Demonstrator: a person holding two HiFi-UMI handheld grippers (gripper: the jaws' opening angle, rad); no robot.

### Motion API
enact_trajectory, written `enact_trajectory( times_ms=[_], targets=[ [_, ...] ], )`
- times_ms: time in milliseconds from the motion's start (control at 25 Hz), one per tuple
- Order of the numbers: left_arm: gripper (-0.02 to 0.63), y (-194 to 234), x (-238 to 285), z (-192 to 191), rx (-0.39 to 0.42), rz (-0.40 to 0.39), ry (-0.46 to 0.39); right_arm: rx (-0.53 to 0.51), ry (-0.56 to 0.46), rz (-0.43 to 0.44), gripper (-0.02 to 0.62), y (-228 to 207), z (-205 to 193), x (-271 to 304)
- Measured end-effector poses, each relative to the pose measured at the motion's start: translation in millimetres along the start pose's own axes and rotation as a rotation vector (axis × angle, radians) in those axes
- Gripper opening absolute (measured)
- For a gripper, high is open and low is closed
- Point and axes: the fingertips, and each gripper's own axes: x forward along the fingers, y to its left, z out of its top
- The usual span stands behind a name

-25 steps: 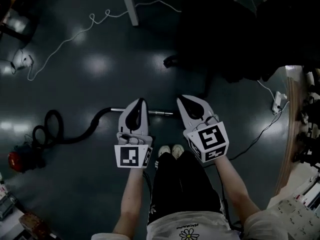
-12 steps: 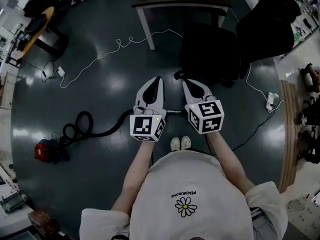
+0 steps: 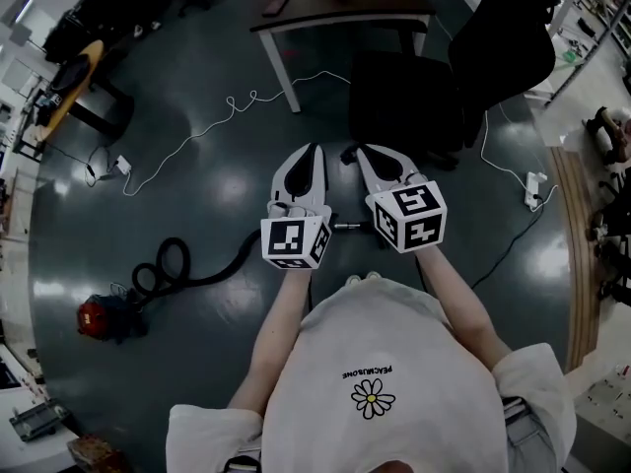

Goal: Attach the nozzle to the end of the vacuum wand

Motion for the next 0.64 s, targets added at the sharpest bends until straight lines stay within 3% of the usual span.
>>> enact_trajectory(
  times_ms=[360,640],
  targets=[
    [0.002,12,-28,30,-0.029,0.023,-0.001,-0.017,0.006,0.019,0.008,38,21,-18],
    [0.002,-2,-9,17,-0.020,0.025,0.020,-0.020,0.015,0.027,0.008,13,15,-17]
  ],
)
